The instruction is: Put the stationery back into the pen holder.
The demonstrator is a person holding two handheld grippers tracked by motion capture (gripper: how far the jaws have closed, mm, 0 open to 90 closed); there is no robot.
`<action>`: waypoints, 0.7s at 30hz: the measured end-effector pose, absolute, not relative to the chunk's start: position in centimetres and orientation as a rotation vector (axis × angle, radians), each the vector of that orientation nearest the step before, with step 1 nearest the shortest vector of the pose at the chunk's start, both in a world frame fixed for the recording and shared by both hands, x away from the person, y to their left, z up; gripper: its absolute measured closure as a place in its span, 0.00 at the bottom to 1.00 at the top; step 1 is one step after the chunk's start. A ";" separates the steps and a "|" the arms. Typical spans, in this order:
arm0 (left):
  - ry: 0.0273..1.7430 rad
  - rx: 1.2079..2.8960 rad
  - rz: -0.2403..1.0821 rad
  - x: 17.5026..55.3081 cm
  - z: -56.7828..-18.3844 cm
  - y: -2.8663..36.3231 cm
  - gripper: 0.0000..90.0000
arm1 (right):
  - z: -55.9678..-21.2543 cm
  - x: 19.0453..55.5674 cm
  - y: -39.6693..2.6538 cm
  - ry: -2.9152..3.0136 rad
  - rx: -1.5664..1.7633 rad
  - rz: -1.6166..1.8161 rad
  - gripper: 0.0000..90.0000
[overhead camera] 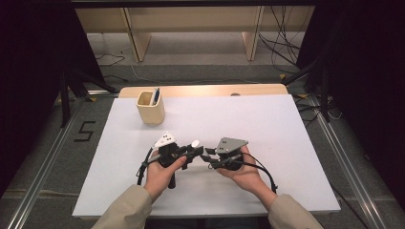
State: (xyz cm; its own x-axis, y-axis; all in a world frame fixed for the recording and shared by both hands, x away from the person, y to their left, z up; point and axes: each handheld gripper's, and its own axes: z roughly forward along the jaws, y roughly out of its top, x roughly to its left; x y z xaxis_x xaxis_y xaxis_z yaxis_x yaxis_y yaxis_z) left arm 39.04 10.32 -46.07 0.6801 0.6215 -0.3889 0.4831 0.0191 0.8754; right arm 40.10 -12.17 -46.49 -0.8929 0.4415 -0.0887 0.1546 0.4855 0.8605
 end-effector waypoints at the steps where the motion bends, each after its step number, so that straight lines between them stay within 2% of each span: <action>1: 0.917 1.624 0.138 39.0 -46.0 10.3 0.74 | -46.5 40.1 -12.2 2.436 0.502 1.368 0.79; 4: 0.898 1.642 0.175 38.9 -45.8 10.3 0.74 | -46.4 40.1 -12.1 2.433 0.503 1.372 0.78; 8: 0.888 1.651 0.237 38.8 -45.5 10.5 0.74 | -46.4 40.1 -12.1 2.431 0.536 1.355 0.62; 21: 0.907 1.714 0.409 38.9 -44.4 13.0 0.74 | -46.4 40.4 -13.0 2.458 0.659 1.319 0.42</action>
State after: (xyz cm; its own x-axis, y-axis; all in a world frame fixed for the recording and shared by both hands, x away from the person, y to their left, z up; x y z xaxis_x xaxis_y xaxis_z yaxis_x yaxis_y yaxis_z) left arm 38.90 12.96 -44.44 0.6470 0.7433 -0.1700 0.3649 -0.1061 0.9250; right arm 40.41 -12.98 -46.39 -0.8586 0.5119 -0.0256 0.2618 0.4810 0.8367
